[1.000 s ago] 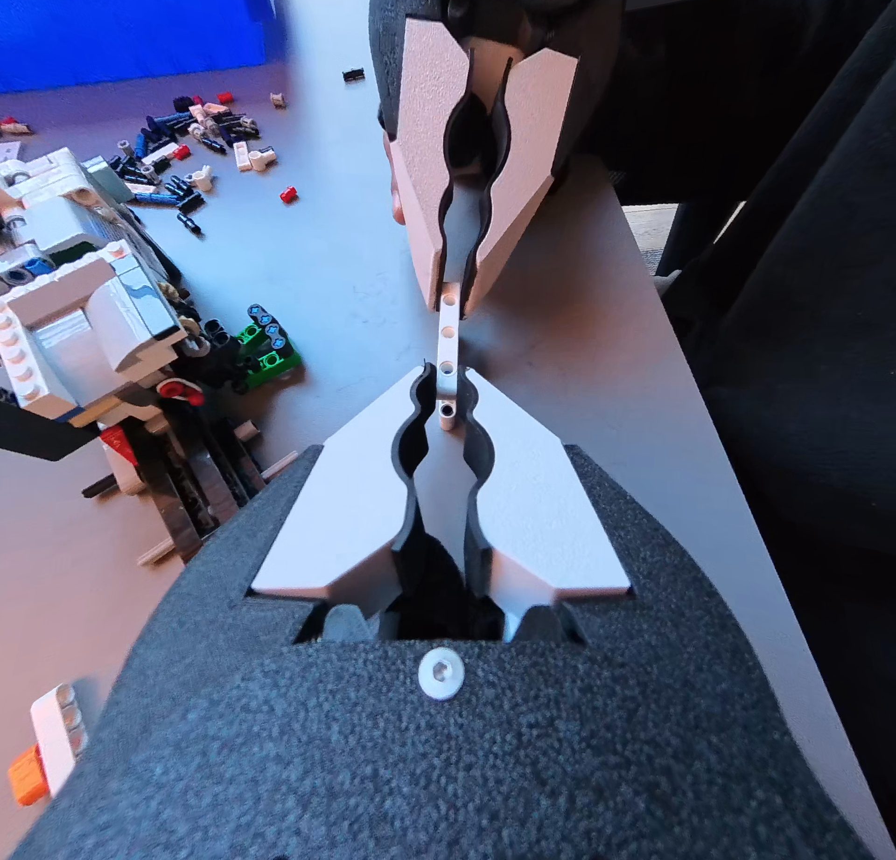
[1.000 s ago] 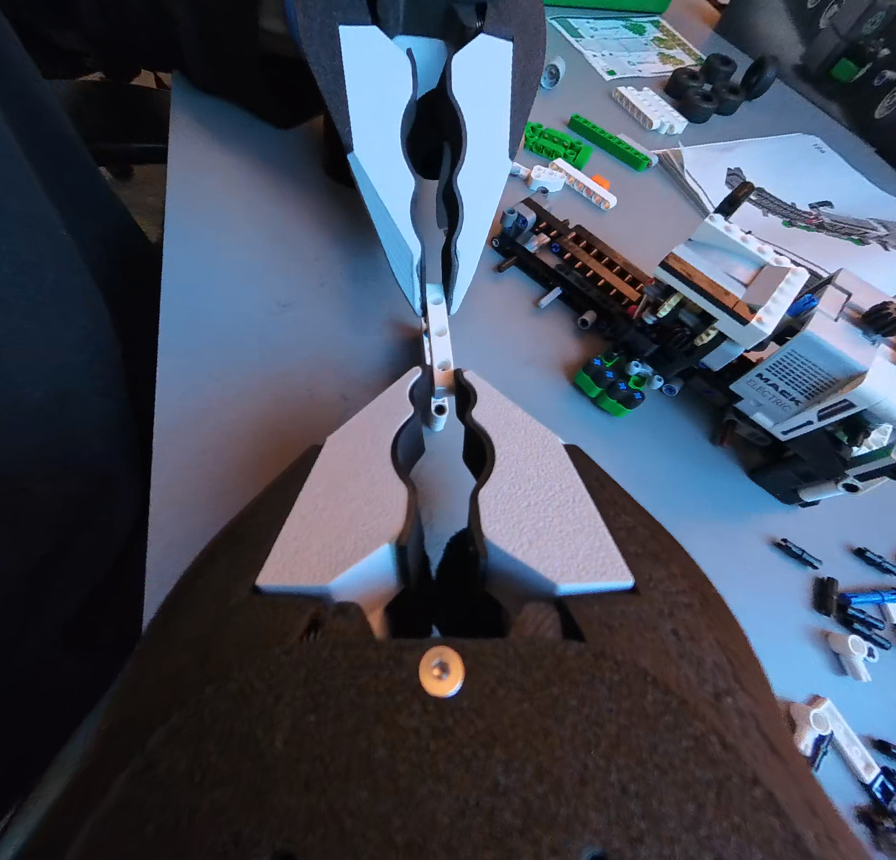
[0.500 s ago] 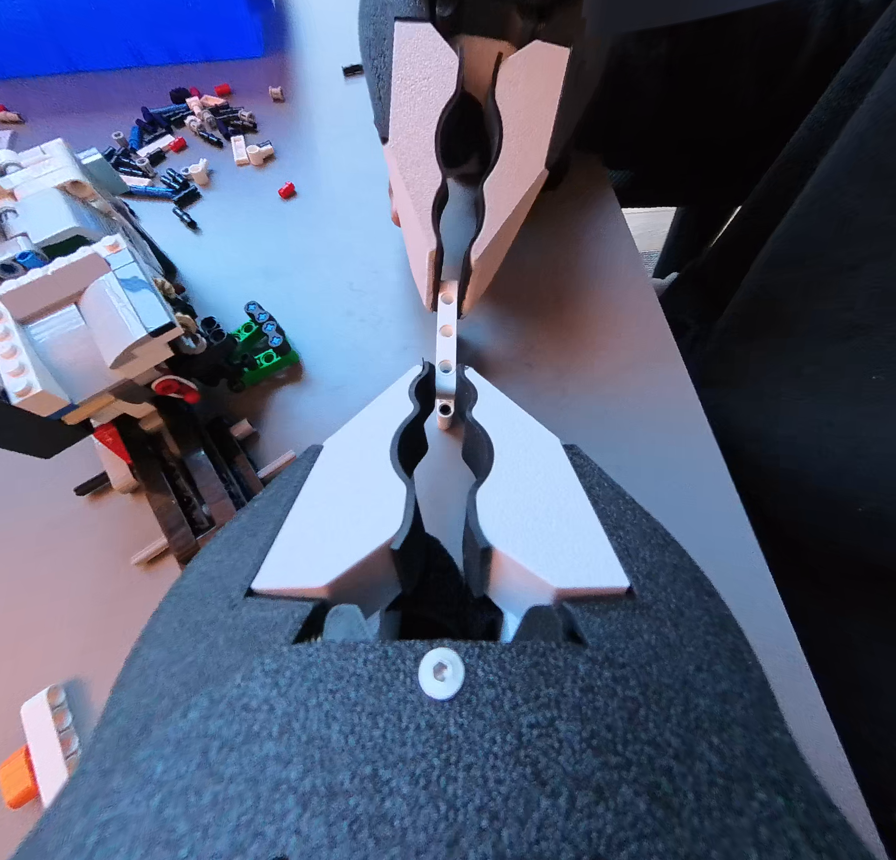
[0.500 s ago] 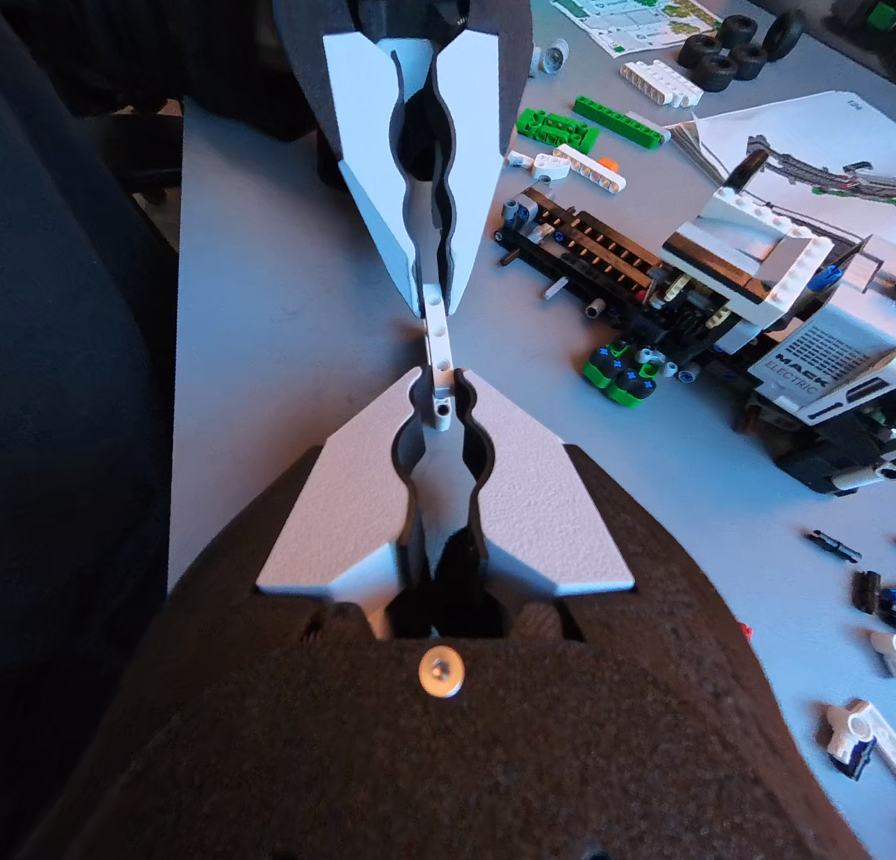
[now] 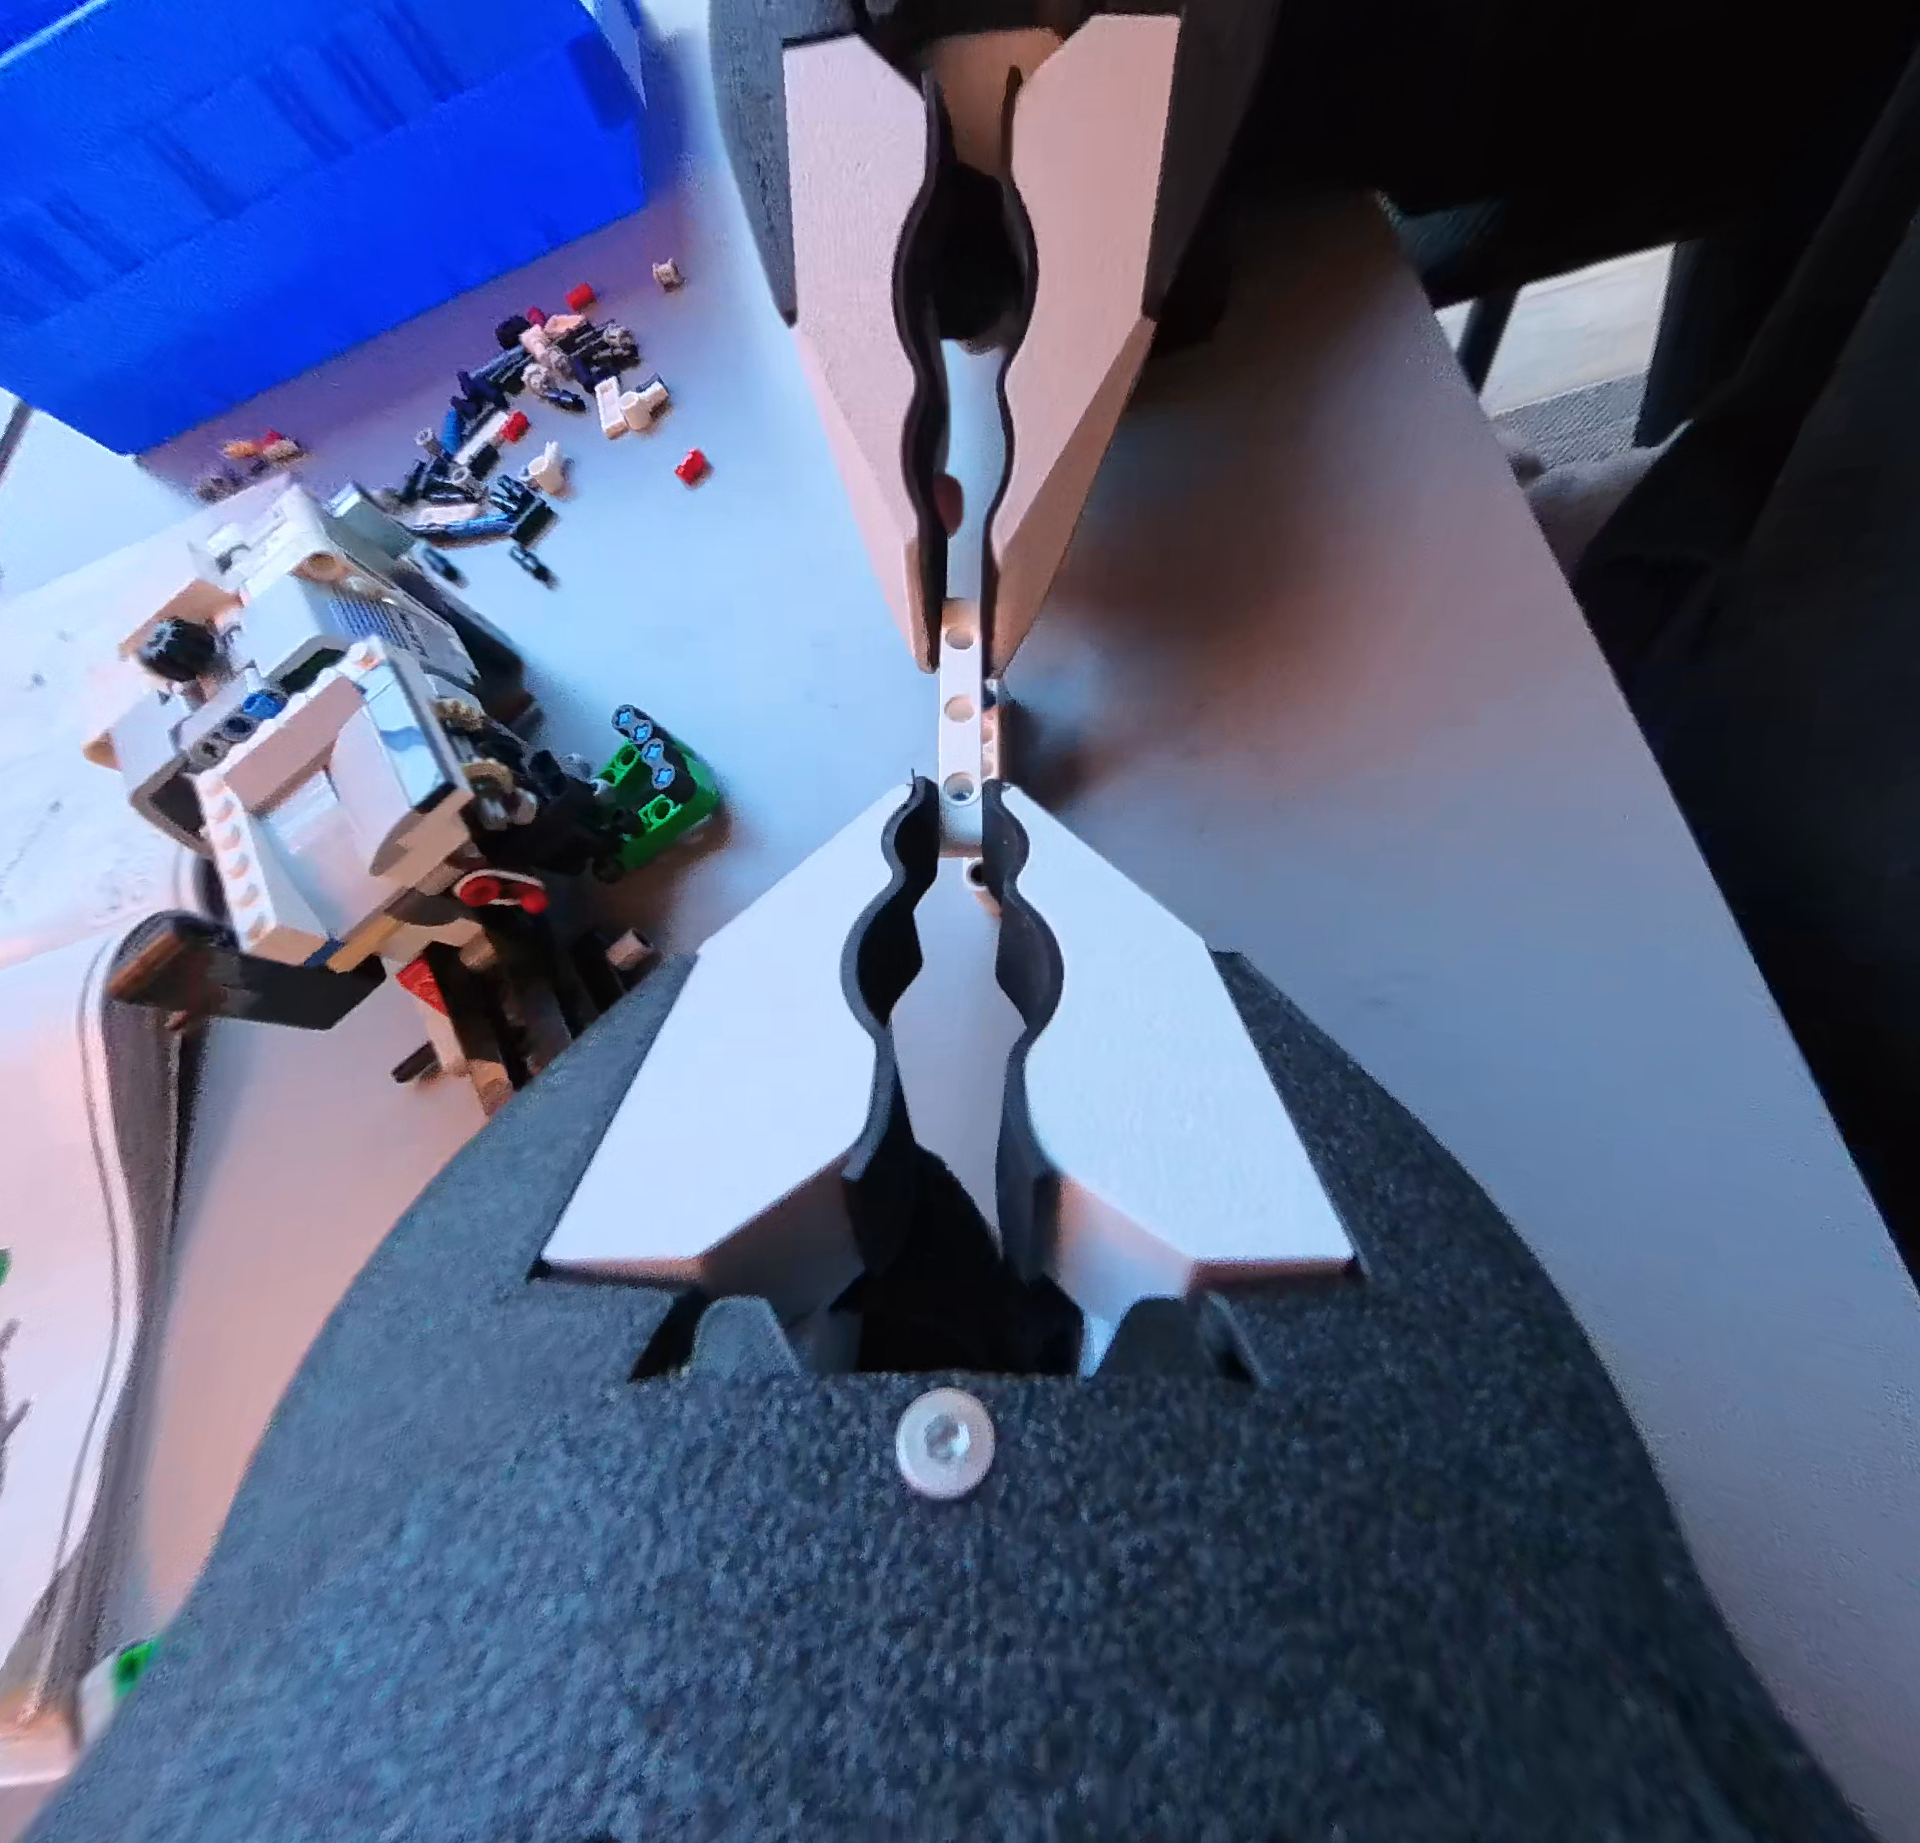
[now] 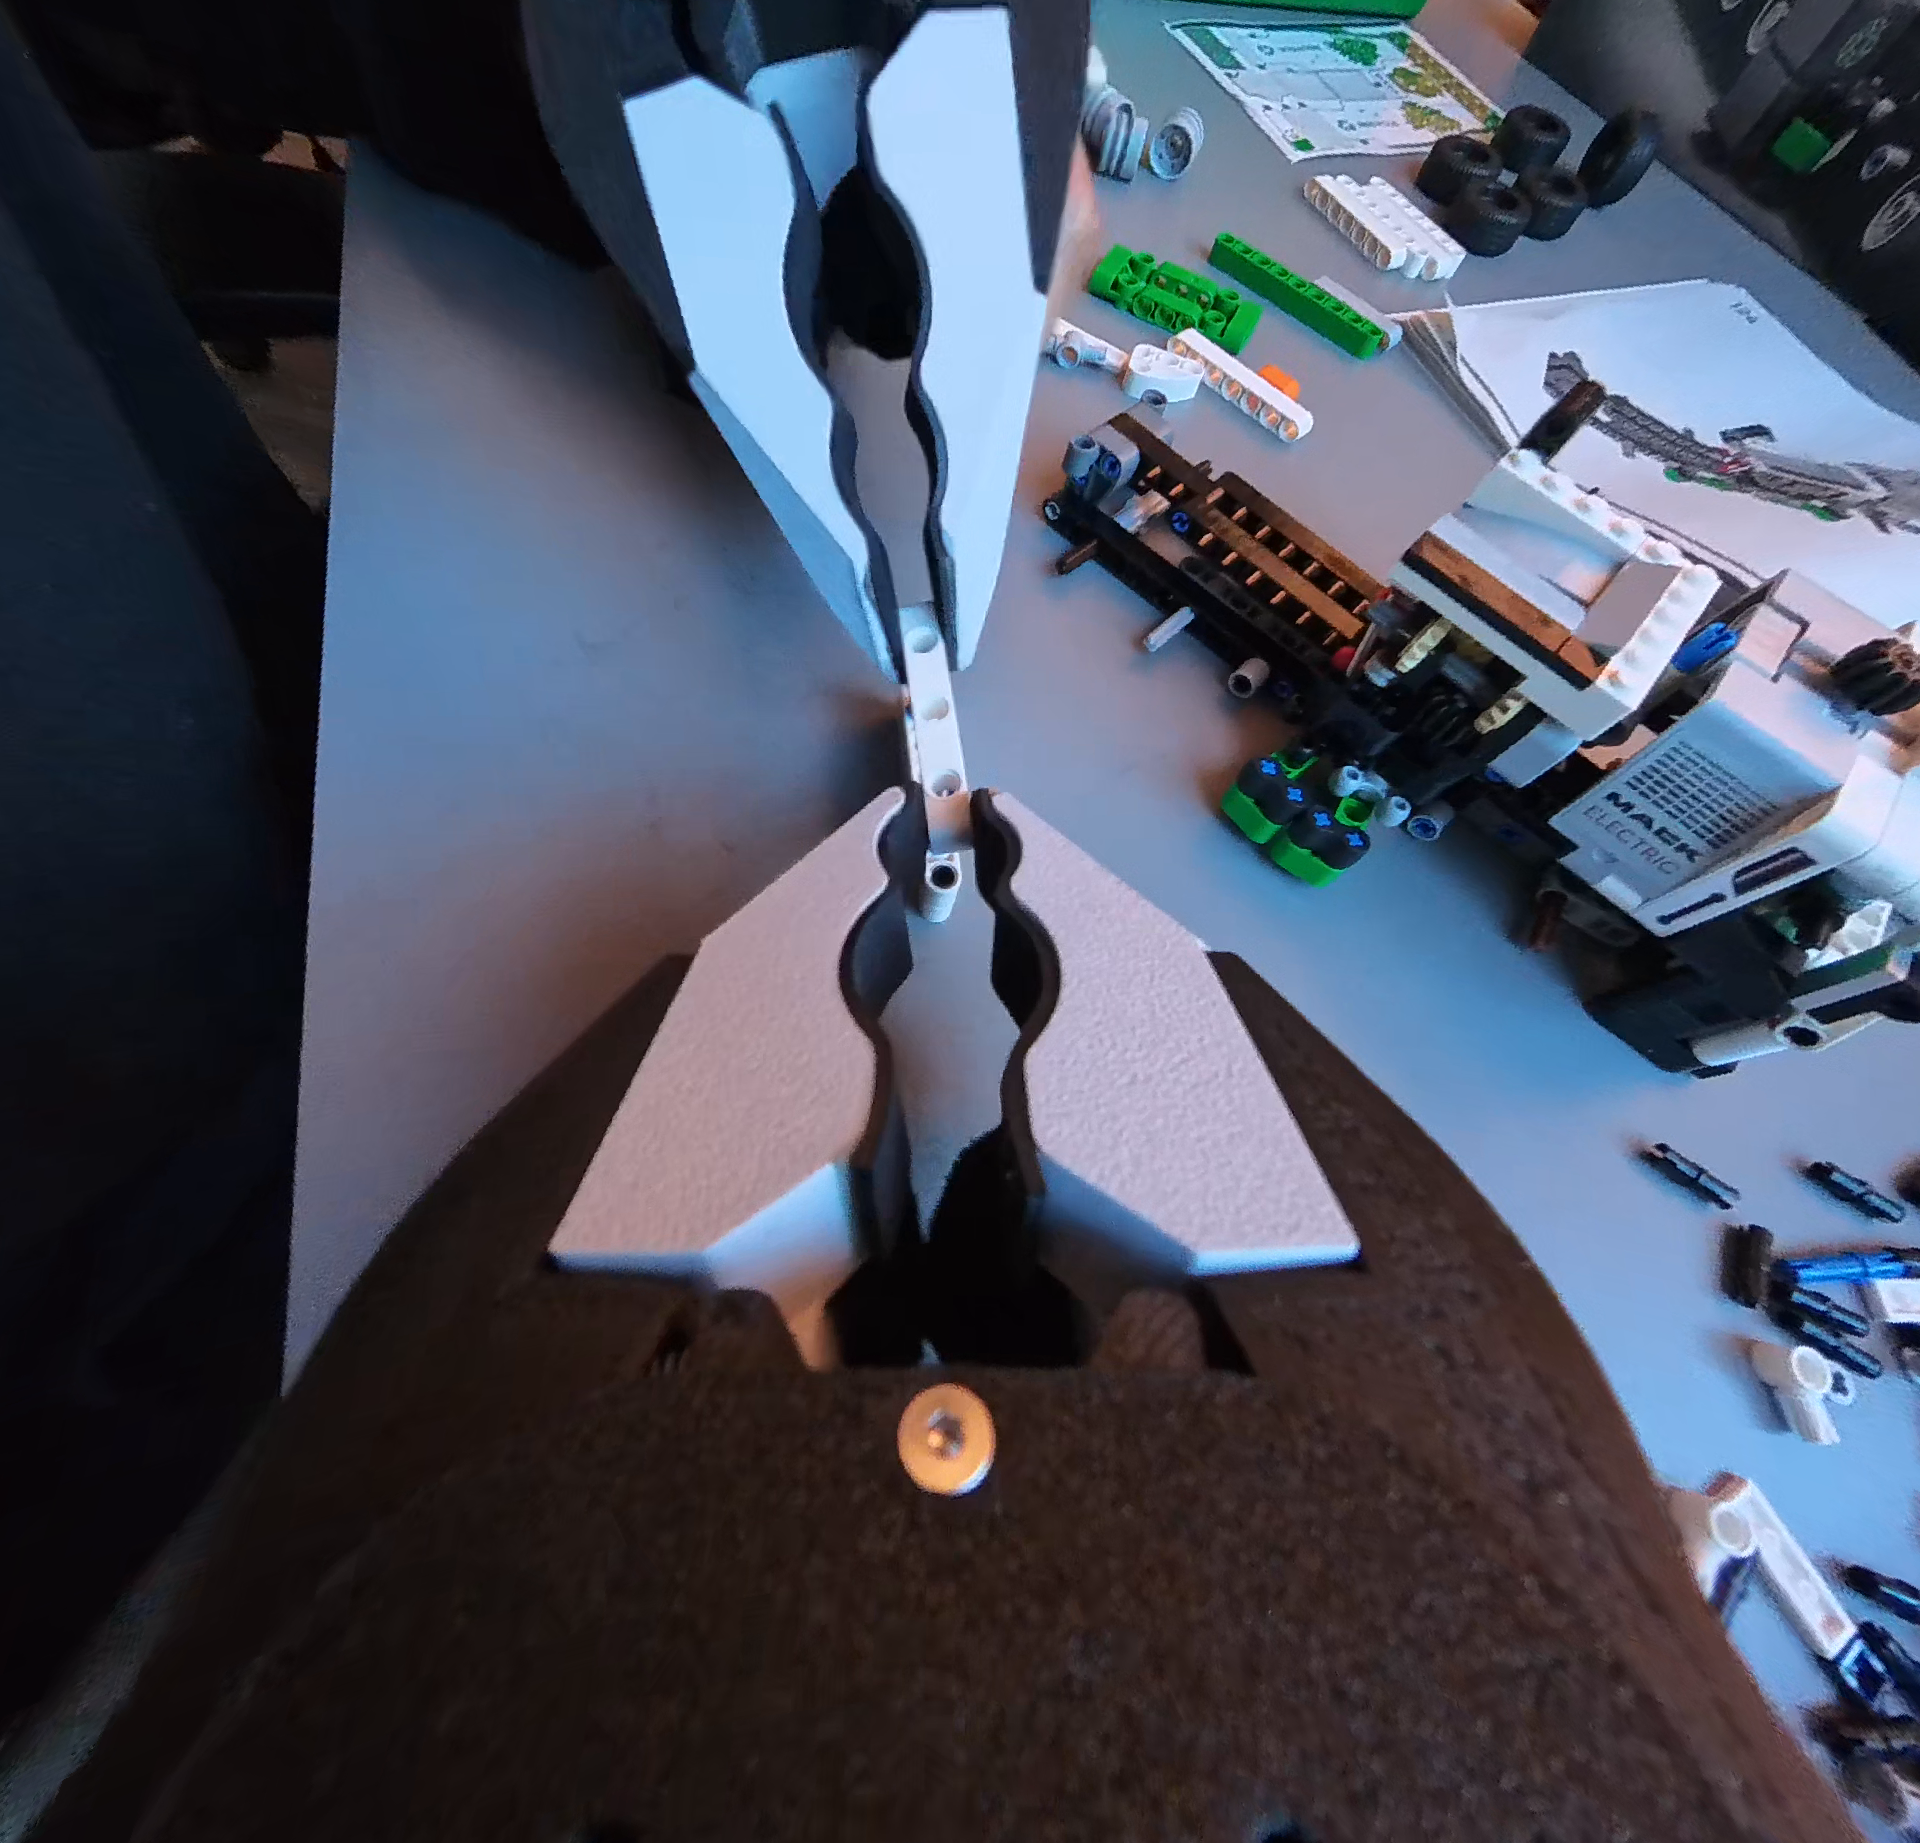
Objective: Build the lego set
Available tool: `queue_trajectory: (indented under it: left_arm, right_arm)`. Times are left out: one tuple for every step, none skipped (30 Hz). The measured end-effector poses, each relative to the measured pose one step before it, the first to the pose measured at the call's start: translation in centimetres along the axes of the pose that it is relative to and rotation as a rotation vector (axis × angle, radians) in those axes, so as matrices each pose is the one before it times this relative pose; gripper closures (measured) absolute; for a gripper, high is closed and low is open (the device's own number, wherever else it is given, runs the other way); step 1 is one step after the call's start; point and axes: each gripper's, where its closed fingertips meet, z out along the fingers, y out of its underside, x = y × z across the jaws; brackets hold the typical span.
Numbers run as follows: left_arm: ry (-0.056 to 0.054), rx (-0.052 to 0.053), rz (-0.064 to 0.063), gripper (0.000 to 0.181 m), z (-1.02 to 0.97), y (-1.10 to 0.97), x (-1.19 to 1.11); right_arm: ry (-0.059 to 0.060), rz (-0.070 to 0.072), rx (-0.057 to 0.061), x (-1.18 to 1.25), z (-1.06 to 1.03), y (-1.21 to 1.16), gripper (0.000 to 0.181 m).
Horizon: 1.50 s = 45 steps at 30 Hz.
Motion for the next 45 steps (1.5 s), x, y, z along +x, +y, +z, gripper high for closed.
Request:
queue_trajectory:
  left_arm:
    - [-0.0079, -0.0082, 0.0116, 0.175, 0.007, -0.009, 0.026]
    - [0.0033, -0.0035, -0.0048, 0.175, -0.012, -0.018, 0.06]
    - [0.0146, 0.0038, -0.0212, 0.175, -0.016, -0.019, 0.074]
    - [0.0166, 0.0072, -0.0292, 0.175, -0.02, 0.0, 0.015]
    - [0.0103, 0.0079, -0.0243, 0.175, -0.008, 0.009, -0.065]
    - [0.011, 0.0066, -0.027, 0.175, 0.006, 0.007, -0.079]
    - [0.0178, 0.0048, -0.0375, 0.175, 0.013, 0.0, -0.055]
    - [0.0187, 0.0049, -0.0377, 0.175, 0.009, -0.002, -0.048]
    - [0.0185, 0.0055, -0.0314, 0.175, -0.003, -0.008, -0.025]
    - [0.0224, 0.0053, -0.0286, 0.175, 0.006, -0.013, 0.038]
    - [0.0208, 0.0039, -0.0285, 0.175, 0.004, -0.007, 0.0]
    - [0.0116, 0.0037, -0.0166, 0.175, 0.004, -0.003, -0.064]
    - [0.0102, 0.0044, -0.0079, 0.175, -0.001, 0.006, -0.019]
    - [0.011, 0.0027, -0.0178, 0.175, -0.004, -0.012, -0.035]
    - [0.0015, 0.0008, -0.0163, 0.175, 0.021, 0.034, -0.161]
    - [0.0137, -0.0311, -0.017, 0.175, 0.277, 0.525, 0.018]
    - [0.0028, -0.0802, -0.0012, 0.175, 0.699, 1.153, 0.067]
    - [-0.0336, -0.0457, 0.047, 0.175, 0.466, 0.523, -0.104]
    - [-0.0719, 0.0183, 0.0635, 0.175, -0.115, -0.305, -0.564]
    - [-0.0382, 0.0323, 0.0302, 0.175, -0.285, -0.474, -0.311]
    - [0.0085, 0.0196, 0.0023, 0.175, -0.162, -0.337, 0.259]
    - [0.0033, 0.0178, -0.0014, 0.175, -0.118, -0.311, 0.126]
    - [-0.0036, 0.0002, 0.0163, 0.175, -0.055, -0.121, 0.061]
    - [0.0004, -0.0169, 0.016, 0.175, 0.112, 0.157, 0.135]
    - [-0.0021, -0.0091, 0.003, 0.175, 0.179, 0.191, 0.06]
    - [0.0055, 0.0043, -0.0093, 0.175, 0.048, 0.051, 0.067]
    - [0.0155, 0.0083, -0.0188, 0.175, -0.103, -0.036, 0.056]
    - [0.0121, 0.0069, -0.0177, 0.175, -0.156, -0.051, -0.044]
    - [0.0083, 0.0015, -0.0107, 0.175, -0.158, 0.005, -0.015]
    - [0.0035, -0.0132, -0.0044, 0.175, -0.111, 0.251, -0.019]
    - [-0.0117, -0.0159, 0.0019, 0.175, -0.08, 0.359, -0.159]
    - [-0.0105, -0.0076, 0.0024, 0.175, -0.055, 0.207, -0.142]
    - [0.0003, -0.0033, -0.005, 0.175, 0.007, 0.036, 0.013]
    - [-0.0016, -0.0027, -0.0084, 0.175, 0.046, -0.066, -0.001]
    - [-0.0048, -0.0075, -0.0042, 0.175, 0.092, -0.016, -0.007]
    - [-0.0069, -0.0124, 0.0046, 0.175, 0.111, 0.103, 0.007]
    - [-0.0114, -0.0146, 0.0111, 0.174, 0.104, 0.193, -0.017]
    - [-0.0121, -0.0178, 0.0129, 0.174, 0.122, 0.272, -0.026]
    - [-0.0123, -0.012, 0.0101, 0.175, 0.081, 0.179, -0.027]
    - [-0.0046, -0.006, 0.0071, 0.175, 0.053, 0.078, 0.081]
    - [0.0027, -0.0051, 0.0051, 0.175, 0.035, 0.047, 0.174]
    - [-0.0104, -0.0033, 0.0034, 0.175, 0.015, 0.017, -0.037]
    - [-0.0152, -0.0043, 0.0055, 0.175, -0.008, 0.015, -0.122]
    - [-0.0081, -0.0057, 0.0061, 0.175, -0.016, 0.005, -0.034]
    - [0.0009, -0.005, 0.0002, 0.174, 0.005, 0.005, 0.063]
  right_arm:
    - [-0.0023, -0.0068, 0.0008, -0.015, -0.025, 0.014, 0.174]
    - [-0.0086, 0.0084, 0.0006, -0.034, -0.003, -0.004, 0.174]
    - [-0.0151, 0.0196, 0.0002, -0.06, 0.001, -0.022, 0.174]
    - [-0.0131, 0.0143, 0.0003, -0.054, 0.005, -0.004, 0.174]
    - [0.0015, 0.0003, -0.0001, 0.037, 0.021, -0.01, 0.174]
    - [0.0049, -0.0004, -0.0003, 0.081, 0.024, -0.01, 0.174]
    - [-0.0001, 0.0053, 0.0001, 0.053, 0.01, 0.003, 0.174]
    - [-0.0029, 0.0131, -0.0004, 0.044, 0.015, 0.0, 0.174]
    - [-0.0086, 0.0203, -0.0004, 0.03, 0.002, 0.001, 0.174]
    - [-0.0148, 0.0228, 0.0, -0.002, 0.0, -0.007, 0.174]
    - [-0.0189, 0.0241, 0.0003, -0.047, 0.002, 0.0, 0.174]
    - [-0.0085, 0.0191, -0.0005, 0.089, 0.005, 0.009, 0.174]
    - [-0.0075, 0.0115, -0.0006, 0.041, 0.013, 0.002, 0.174]
    - [-0.0094, 0.0087, 0.0, -0.022, 0.01, -0.003, 0.174]
    - [0.0032, 0.01, -0.0001, 0.166, 0.021, 0.0, 0.174]
    - [-0.0003, 0.0103, -0.0133, 0.105, 0.138, 0.17, 0.174]
    - [-0.0138, 0.0011, -0.0932, -0.265, 0.679, 1.268, 0.174]
    - [0.0312, -0.0511, -0.0624, 0.07, 0.51, 0.601, 0.174]
    - [0.0555, -0.0802, -0.0043, 0.364, -0.099, 0.083, 0.174]
    - [0.0522, -0.0321, 0.0568, 0.671, -0.364, -0.443, 0.174]
    - [-0.0317, 0.0452, 0.0239, -0.219, -0.369, -0.298, 0.174]
    - [-0.0299, 0.0274, 0.0247, -0.247, -0.355, -0.22, 0.173]
    - [0.0011, 0.009, 0.0171, 0.117, -0.169, -0.199, 0.173]
    - [-0.0151, 0.0027, -0.0174, -0.244, 0.123, 0.215, 0.173]
    - [-0.0008, -0.0059, -0.0185, -0.035, 0.115, 0.263, 0.173]
    - [-0.0018, 0.0009, -0.0038, -0.009, 0.023, 0.067, 0.173]
    - [-0.0067, 0.0024, 0.003, -0.104, 0.015, -0.063, 0.173]
    - [0.0035, -0.0036, 0.0094, -0.025, -0.023, -0.169, 0.173]
    - [0.0132, -0.0019, 0.0128, 0.078, -0.055, -0.216, 0.173]
    - [0.0111, 0.0033, -0.0024, 0.039, -0.071, 0.055, 0.173]
    - [0.0122, 0.0099, -0.0149, 0.04, -0.115, 0.272, 0.167]
    - [0.0115, 0.0146, -0.0055, -0.04, -0.216, 0.152, 0.158]
    - [0.016, 0.0153, 0.0097, -0.062, -0.338, -0.08, 0.152]
    - [0.0243, 0.0177, 0.0189, -0.009, -0.419, -0.222, 0.147]
    - [0.0159, 0.0216, 0.0196, -0.207, -0.391, -0.274, 0.144]
    - [0.0016, 0.027, 0.0121, -0.525, -0.257, -0.171, 0.141]
    - [-0.0101, 0.0187, 0.0003, -0.792, -0.101, 0.035, 0.139]
    - [0.0053, 0.0077, -0.0039, -0.647, 0.007, 0.155, 0.136]
    - [0.0178, -0.0093, -0.0049, -0.485, 0.02, 0.244, 0.135]
    - [0.0387, -0.0143, -0.0033, -0.082, -0.032, 0.309, 0.135]
    - [0.0364, -0.0076, -0.0029, 0.071, -0.104, 0.335, 0.135]
    - [0.0214, 0.0047, -0.0044, 0.047, -0.173, 0.25, 0.135]
    - [0.0163, 0.015, 0.0101, 0.135, -0.274, -0.018, 0.135]
    - [0.0251, 0.0185, 0.0192, 0.342, -0.353, -0.231, 0.136]
    - [0.0263, 0.0168, 0.0191, 0.373, -0.389, -0.289, 0.137]
